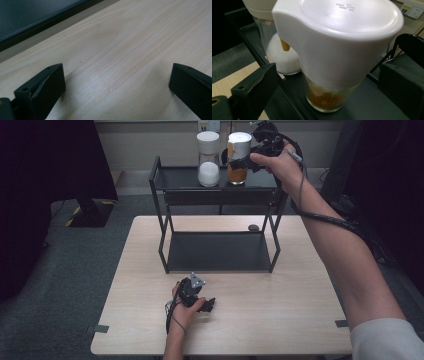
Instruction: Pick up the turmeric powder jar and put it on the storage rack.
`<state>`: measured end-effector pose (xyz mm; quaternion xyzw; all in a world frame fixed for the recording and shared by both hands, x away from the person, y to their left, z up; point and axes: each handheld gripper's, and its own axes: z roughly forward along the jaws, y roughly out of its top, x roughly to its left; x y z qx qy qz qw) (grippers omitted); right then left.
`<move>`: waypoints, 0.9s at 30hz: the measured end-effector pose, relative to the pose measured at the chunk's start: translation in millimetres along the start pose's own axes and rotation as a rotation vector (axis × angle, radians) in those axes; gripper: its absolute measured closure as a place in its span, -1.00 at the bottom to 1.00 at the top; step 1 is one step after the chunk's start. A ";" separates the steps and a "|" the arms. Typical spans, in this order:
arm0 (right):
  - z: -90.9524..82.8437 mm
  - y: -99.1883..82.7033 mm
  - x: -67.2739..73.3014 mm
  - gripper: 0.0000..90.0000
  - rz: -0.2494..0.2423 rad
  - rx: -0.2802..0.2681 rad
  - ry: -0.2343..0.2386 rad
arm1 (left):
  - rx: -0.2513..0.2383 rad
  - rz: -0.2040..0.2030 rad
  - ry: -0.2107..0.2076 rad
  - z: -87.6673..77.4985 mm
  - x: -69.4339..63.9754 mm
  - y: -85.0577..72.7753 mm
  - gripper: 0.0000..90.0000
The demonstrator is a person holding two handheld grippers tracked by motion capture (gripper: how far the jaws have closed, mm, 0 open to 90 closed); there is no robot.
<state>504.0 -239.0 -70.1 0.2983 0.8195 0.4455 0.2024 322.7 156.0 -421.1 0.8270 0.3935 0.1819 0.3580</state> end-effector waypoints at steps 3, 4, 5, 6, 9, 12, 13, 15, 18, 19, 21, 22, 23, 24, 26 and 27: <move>-4.5 -4.9 0.3 -0.97 0.000 -0.014 0.001 | 0.000 0.000 0.000 0.0 0.0 0.0 -1.00; -5.9 -6.8 0.0 -0.97 0.002 -0.019 0.005 | 0.000 0.001 0.001 0.0 -0.1 0.0 -1.00; -7.0 -8.2 -0.4 -0.97 0.007 -0.019 0.009 | 0.000 0.001 0.001 0.0 0.0 0.0 -1.00; -8.1 -9.4 -1.1 -0.97 0.017 -0.018 0.014 | 0.000 0.001 0.001 -0.1 0.0 0.0 -1.00; -11.8 -15.0 -1.0 -0.97 0.034 -0.031 0.017 | 0.000 0.000 0.000 0.0 0.0 0.0 -1.00; -14.1 -20.5 -0.7 -0.97 0.045 -0.041 0.019 | 0.000 0.001 0.001 -0.1 0.0 0.1 -1.00; -14.8 -22.0 -0.4 -0.97 0.046 -0.042 0.020 | 0.000 0.001 0.001 -0.1 0.0 0.0 -1.00; -16.4 -25.3 0.6 -0.97 0.052 -0.046 0.018 | 0.000 0.001 0.001 0.0 -0.1 0.0 -1.00; -18.3 -30.3 1.7 -0.97 0.057 -0.052 0.019 | 0.000 0.000 0.001 0.0 -0.1 0.0 -1.00; -18.7 -31.9 2.0 -0.97 0.058 -0.053 0.019 | 0.000 0.000 0.001 0.0 -0.1 0.0 -1.00; -19.7 -35.6 1.9 -0.96 0.061 -0.059 0.023 | -0.001 0.000 0.001 0.0 -0.1 -0.1 -1.00; -20.3 -37.7 2.5 -0.96 0.062 -0.064 0.021 | -0.001 -0.001 0.001 0.0 -0.1 -0.1 -1.00; -21.1 -39.0 3.1 -0.96 0.062 -0.064 0.020 | -0.001 0.000 0.001 0.0 -0.1 -0.1 -1.00; -21.7 -40.3 3.1 -0.96 0.057 -0.066 0.022 | -0.001 0.000 0.001 0.0 -0.1 -0.1 -1.00; -23.2 -44.0 3.0 -0.96 0.058 -0.073 0.026 | -0.001 0.000 0.001 0.0 -0.1 -0.1 -1.00; -23.9 -45.8 2.8 -0.96 0.061 -0.076 0.030 | -0.001 -0.003 0.001 0.0 -0.3 -0.2 -1.00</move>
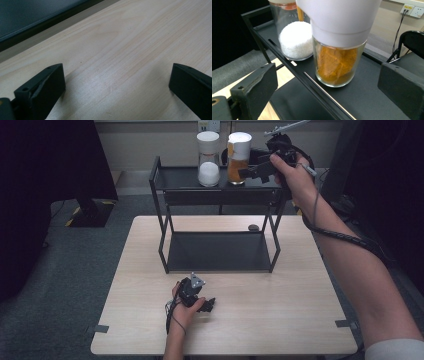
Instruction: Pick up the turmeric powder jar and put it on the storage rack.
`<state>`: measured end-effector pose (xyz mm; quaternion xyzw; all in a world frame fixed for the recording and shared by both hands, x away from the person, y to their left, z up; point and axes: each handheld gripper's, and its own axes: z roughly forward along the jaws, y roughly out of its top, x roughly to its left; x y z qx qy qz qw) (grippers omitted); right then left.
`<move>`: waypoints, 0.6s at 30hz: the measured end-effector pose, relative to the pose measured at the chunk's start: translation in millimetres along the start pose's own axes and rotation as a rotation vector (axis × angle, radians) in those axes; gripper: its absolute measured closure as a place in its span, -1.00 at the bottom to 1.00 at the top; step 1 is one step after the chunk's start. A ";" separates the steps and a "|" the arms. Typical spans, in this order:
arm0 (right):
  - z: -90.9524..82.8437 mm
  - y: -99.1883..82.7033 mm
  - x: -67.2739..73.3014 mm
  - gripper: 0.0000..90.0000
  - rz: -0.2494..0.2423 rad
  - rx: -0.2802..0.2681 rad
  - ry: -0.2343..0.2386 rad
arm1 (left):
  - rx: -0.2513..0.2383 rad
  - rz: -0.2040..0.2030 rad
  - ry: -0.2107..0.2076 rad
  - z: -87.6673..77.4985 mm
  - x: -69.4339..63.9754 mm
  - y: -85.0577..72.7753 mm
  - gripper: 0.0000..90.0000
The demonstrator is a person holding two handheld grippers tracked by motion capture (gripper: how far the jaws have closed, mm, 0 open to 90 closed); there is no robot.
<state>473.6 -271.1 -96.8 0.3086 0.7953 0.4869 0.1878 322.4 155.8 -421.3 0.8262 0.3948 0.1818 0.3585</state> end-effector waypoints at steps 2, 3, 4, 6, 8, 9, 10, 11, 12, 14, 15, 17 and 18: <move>-1.1 -2.7 0.5 -0.95 -0.008 0.001 0.002 | 0.000 0.003 0.000 0.0 0.1 0.1 -1.00; -1.5 -3.8 1.8 -0.95 -0.016 0.003 -0.002 | 0.000 0.002 0.000 0.0 0.2 0.1 -1.00; -2.0 -4.7 2.7 -0.95 -0.023 0.007 -0.002 | 0.000 0.003 0.000 0.0 0.2 0.1 -1.00; -3.1 -8.3 3.7 -0.95 -0.025 0.003 0.005 | -0.001 0.000 0.000 0.1 0.0 -0.1 -1.00; -4.0 -11.6 5.2 -0.95 -0.033 0.000 0.012 | -0.001 0.000 0.000 0.1 0.0 -0.1 -1.00; -4.5 -13.5 6.1 -0.95 -0.036 -0.002 0.015 | -0.001 0.000 0.000 0.1 0.0 -0.1 -1.00; -5.0 -15.3 6.0 -0.95 -0.035 -0.004 0.022 | -0.001 0.000 0.000 0.1 0.0 -0.1 -1.00; -5.5 -17.0 6.4 -0.95 -0.037 -0.005 0.025 | -0.001 0.001 0.000 0.1 0.0 -0.1 -1.00; -6.0 -19.0 7.0 -0.95 -0.039 -0.008 0.027 | -0.001 0.000 0.000 0.1 0.0 -0.2 -1.00; -6.6 -23.0 6.7 -0.95 -0.035 -0.011 0.036 | -0.001 0.000 0.000 0.1 0.0 -0.1 -1.00; -6.8 -25.0 6.7 -0.95 -0.036 -0.011 0.039 | -0.001 0.000 0.000 0.1 0.0 -0.1 -1.00; -7.3 -29.3 6.9 -0.95 -0.036 -0.014 0.047 | -0.001 0.001 0.000 0.1 0.0 -0.1 -1.00; -7.6 -31.4 7.1 -0.95 -0.037 -0.014 0.050 | -0.001 0.000 0.000 0.1 0.0 -0.1 -1.00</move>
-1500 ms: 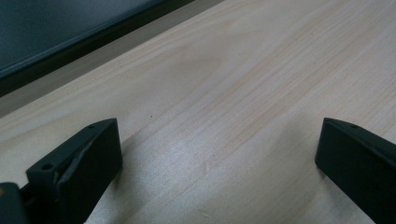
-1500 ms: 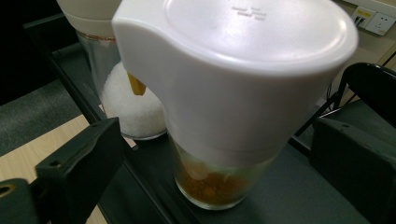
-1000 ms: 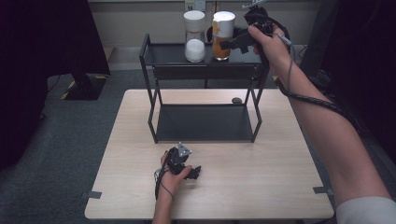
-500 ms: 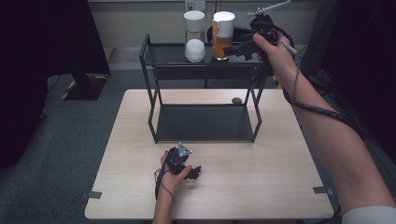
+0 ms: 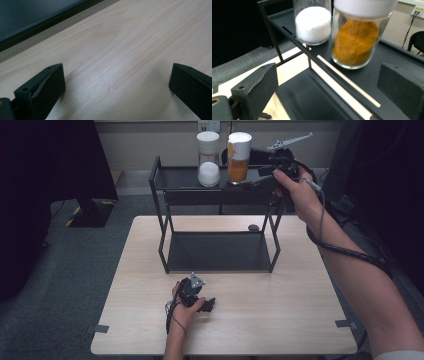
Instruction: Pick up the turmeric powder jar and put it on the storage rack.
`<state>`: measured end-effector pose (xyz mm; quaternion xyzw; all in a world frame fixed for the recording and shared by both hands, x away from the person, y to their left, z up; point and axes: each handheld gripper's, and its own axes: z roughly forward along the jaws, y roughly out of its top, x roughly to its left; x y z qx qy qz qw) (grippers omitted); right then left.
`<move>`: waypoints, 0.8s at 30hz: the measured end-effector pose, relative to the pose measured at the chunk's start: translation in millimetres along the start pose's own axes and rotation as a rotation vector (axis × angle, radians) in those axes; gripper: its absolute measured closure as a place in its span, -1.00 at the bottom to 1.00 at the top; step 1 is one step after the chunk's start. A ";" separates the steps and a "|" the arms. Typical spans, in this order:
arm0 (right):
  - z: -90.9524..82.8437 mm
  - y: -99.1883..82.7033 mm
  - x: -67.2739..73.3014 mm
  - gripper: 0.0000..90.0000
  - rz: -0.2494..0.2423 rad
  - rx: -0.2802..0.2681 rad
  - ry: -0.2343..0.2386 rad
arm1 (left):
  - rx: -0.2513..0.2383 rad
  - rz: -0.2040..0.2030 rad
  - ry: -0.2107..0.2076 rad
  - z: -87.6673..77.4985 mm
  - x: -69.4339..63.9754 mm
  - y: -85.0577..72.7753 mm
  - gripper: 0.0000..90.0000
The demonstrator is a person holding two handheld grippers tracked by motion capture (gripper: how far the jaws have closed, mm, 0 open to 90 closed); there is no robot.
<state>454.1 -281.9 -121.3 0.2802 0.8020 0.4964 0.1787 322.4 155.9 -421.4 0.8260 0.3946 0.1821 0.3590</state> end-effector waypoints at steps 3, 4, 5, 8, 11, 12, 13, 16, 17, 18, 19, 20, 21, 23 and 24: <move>-0.3 -7.2 1.0 -0.94 -0.006 0.001 0.010 | 0.000 0.000 0.001 0.0 -0.1 0.0 -1.00; -0.2 -9.4 1.3 -0.94 -0.006 0.004 0.013 | 0.000 0.000 0.000 0.0 0.0 0.0 -1.00; -0.2 -11.8 1.9 -0.94 -0.009 0.005 0.013 | 0.000 0.000 0.000 0.0 0.0 0.0 -1.00; -0.1 -19.5 1.6 -0.94 -0.004 0.003 0.025 | 0.000 0.000 0.000 0.0 0.0 0.0 -1.00; -0.6 -27.7 2.4 -0.94 -0.003 -0.003 0.036 | 0.000 0.000 0.000 0.0 0.1 0.0 -1.00; -0.6 -30.3 2.8 -0.94 -0.005 -0.005 0.039 | 0.000 0.000 0.000 0.0 0.1 0.0 -1.00; -0.6 -33.2 3.4 -0.94 -0.007 -0.007 0.041 | 0.000 -0.001 -0.001 0.0 0.1 0.0 -1.00; -0.2 -41.3 3.7 -0.94 -0.004 -0.009 0.055 | 0.000 -0.001 -0.001 0.0 0.1 -0.1 -1.00; 0.0 -44.1 3.9 -0.94 -0.002 -0.011 0.058 | -0.002 -0.001 0.000 0.1 0.0 -0.4 -1.00; 0.2 -46.7 3.7 -0.94 0.002 -0.012 0.065 | -0.002 -0.001 0.000 0.1 -0.1 -0.4 -1.00; 0.3 -49.5 3.8 -0.94 0.003 -0.014 0.069 | -0.002 -0.001 0.000 0.1 0.0 -0.4 -1.00; 0.5 -51.9 4.0 -0.94 0.001 -0.014 0.073 | -0.002 -0.001 0.000 0.1 -0.1 -0.4 -1.00; 0.7 -54.5 4.8 -0.94 0.000 -0.014 0.074 | -0.003 0.000 0.000 0.2 0.0 -0.5 -1.00; 1.5 -60.2 4.9 -0.94 0.007 -0.014 0.083 | -0.003 0.000 0.000 0.2 -0.1 -0.5 -1.00; 2.0 -62.7 5.3 -0.94 0.007 -0.012 0.085 | -0.003 0.000 0.000 0.2 -0.1 -0.5 -1.00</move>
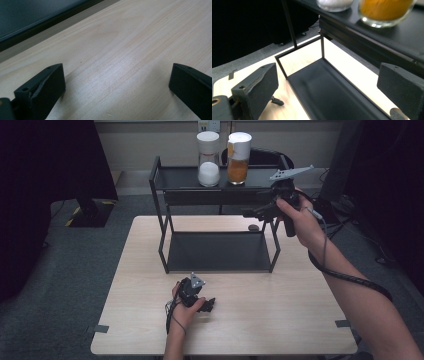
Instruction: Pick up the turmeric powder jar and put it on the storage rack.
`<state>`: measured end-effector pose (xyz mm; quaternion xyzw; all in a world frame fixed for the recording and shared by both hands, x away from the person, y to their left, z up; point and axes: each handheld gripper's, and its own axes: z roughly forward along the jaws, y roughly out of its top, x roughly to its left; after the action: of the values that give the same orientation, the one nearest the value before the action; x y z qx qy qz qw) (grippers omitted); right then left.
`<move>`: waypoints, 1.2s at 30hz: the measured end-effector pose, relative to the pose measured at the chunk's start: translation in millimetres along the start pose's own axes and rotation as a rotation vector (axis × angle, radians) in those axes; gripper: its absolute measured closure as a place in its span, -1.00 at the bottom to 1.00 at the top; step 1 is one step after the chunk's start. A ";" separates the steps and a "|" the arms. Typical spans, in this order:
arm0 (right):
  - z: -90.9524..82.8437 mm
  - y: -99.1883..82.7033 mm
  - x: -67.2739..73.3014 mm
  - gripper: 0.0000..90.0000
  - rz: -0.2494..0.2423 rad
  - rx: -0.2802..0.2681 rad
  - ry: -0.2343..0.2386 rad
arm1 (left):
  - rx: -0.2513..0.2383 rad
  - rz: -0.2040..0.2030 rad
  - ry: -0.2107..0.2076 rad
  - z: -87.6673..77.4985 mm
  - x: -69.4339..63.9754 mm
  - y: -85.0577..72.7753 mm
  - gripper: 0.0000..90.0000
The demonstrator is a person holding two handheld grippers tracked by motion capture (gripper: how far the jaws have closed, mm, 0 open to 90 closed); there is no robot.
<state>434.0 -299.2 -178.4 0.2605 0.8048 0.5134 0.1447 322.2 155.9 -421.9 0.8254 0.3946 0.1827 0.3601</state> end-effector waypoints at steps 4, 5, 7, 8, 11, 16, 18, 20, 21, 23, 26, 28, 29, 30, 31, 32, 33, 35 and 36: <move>1.0 -10.6 0.7 -0.94 0.001 0.004 0.006 | -0.001 -0.003 0.000 0.0 -0.2 -0.2 -1.00; 1.5 -13.3 1.3 -0.94 -0.001 0.005 0.002 | -0.001 -0.003 0.000 0.0 -0.2 -0.2 -1.00; 2.8 -19.0 1.4 -0.94 0.000 0.013 0.003 | 0.002 0.000 0.000 -0.1 0.0 0.2 -1.00; 3.4 -22.1 1.3 -0.94 0.002 0.012 0.003 | 0.002 0.002 0.000 -0.2 0.2 0.3 -1.00; 5.0 -30.8 0.5 -0.94 0.012 0.011 0.012 | 0.002 0.002 0.000 -0.2 0.2 0.3 -1.00; 7.7 -44.6 3.8 -0.94 0.002 0.019 0.013 | 0.002 0.002 0.000 -0.1 0.2 0.3 -1.00; 9.5 -50.6 4.5 -0.94 0.003 0.021 0.016 | 0.002 0.002 0.000 -0.2 0.2 0.3 -1.00; 10.9 -55.7 4.9 -0.94 0.005 0.027 0.019 | 0.002 0.002 0.000 -0.1 0.2 0.3 -1.00; 11.4 -58.2 5.2 -0.94 0.005 0.029 0.019 | 0.002 0.003 0.000 -0.2 0.2 0.3 -1.00; 12.4 -64.3 4.4 -0.94 0.014 0.027 0.028 | 0.002 0.002 0.000 -0.1 0.2 0.3 -1.00; 12.7 -69.9 5.1 -0.94 0.015 0.031 0.028 | 0.002 0.002 0.000 -0.1 0.2 0.3 -1.00; 12.7 -73.9 5.5 -0.94 0.015 0.032 0.031 | 0.002 0.002 0.000 -0.2 0.2 0.3 -1.00; 12.9 -75.8 5.9 -0.94 0.017 0.034 0.033 | 0.002 0.002 0.000 -0.1 0.2 0.3 -1.00; 13.0 -77.6 6.5 -0.94 0.016 0.036 0.033 | 0.002 0.002 0.000 -0.1 0.2 0.3 -1.00; 13.1 -79.5 7.1 -0.94 0.014 0.037 0.033 | 0.002 0.002 0.000 -0.1 0.2 0.3 -1.00; 13.1 -81.5 7.4 -0.94 0.014 0.038 0.035 | 0.002 0.003 0.000 -0.1 0.2 0.3 -1.00; 13.2 -83.7 7.6 -0.94 0.014 0.038 0.038 | 0.002 0.002 0.000 -0.1 0.2 0.3 -1.00; 13.6 -88.7 8.2 -0.94 0.017 0.043 0.043 | 0.002 0.002 0.000 -0.1 0.2 0.3 -1.00; 13.7 -89.9 8.2 -0.94 0.018 0.043 0.045 | 0.002 0.002 0.000 -0.1 0.2 0.3 -1.00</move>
<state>409.9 -314.5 -265.1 0.2592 0.8164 0.5029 0.1160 322.4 156.0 -421.6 0.8262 0.3938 0.1827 0.3591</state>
